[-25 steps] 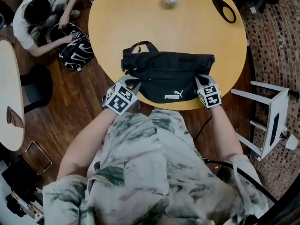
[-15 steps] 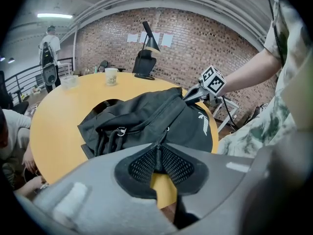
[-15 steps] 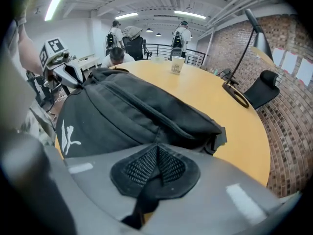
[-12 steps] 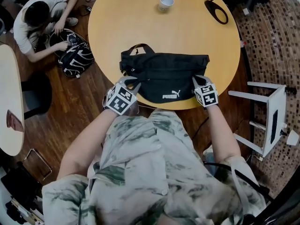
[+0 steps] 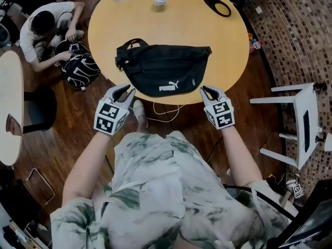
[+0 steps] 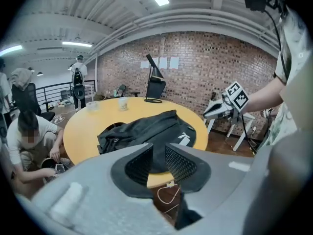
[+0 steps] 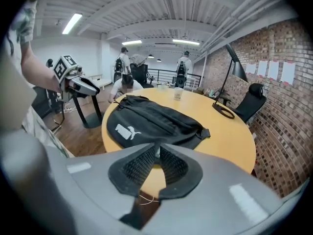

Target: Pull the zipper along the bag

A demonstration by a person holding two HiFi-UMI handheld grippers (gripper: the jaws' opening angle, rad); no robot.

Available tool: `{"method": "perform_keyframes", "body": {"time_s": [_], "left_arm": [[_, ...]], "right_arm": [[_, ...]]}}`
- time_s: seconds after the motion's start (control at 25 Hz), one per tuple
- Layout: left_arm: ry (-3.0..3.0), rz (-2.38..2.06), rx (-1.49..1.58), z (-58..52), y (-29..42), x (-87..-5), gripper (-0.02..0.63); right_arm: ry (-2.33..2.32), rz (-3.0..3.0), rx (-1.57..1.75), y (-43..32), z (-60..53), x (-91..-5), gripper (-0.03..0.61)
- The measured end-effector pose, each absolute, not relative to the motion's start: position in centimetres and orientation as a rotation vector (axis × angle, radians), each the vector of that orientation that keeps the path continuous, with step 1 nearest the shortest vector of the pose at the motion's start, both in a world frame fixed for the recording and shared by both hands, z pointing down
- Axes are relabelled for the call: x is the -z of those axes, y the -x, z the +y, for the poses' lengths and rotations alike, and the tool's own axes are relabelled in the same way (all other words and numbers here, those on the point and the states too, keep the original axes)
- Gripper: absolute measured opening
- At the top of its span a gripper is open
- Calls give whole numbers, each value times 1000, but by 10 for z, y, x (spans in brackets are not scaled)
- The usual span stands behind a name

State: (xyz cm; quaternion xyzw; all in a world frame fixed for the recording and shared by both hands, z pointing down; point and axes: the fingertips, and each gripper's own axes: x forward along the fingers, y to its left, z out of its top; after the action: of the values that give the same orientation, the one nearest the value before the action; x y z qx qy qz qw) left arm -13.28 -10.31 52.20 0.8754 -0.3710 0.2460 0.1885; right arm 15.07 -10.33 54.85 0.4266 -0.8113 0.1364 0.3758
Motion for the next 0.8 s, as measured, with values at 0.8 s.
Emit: {"method": "perform_keyframes", "body": {"time_s": [0.8], "left_arm": [[-2601, -1011, -325, 225, 33, -350, 80]], "right_arm": [[-1003, -2458, -254, -128, 215, -389, 25]]}}
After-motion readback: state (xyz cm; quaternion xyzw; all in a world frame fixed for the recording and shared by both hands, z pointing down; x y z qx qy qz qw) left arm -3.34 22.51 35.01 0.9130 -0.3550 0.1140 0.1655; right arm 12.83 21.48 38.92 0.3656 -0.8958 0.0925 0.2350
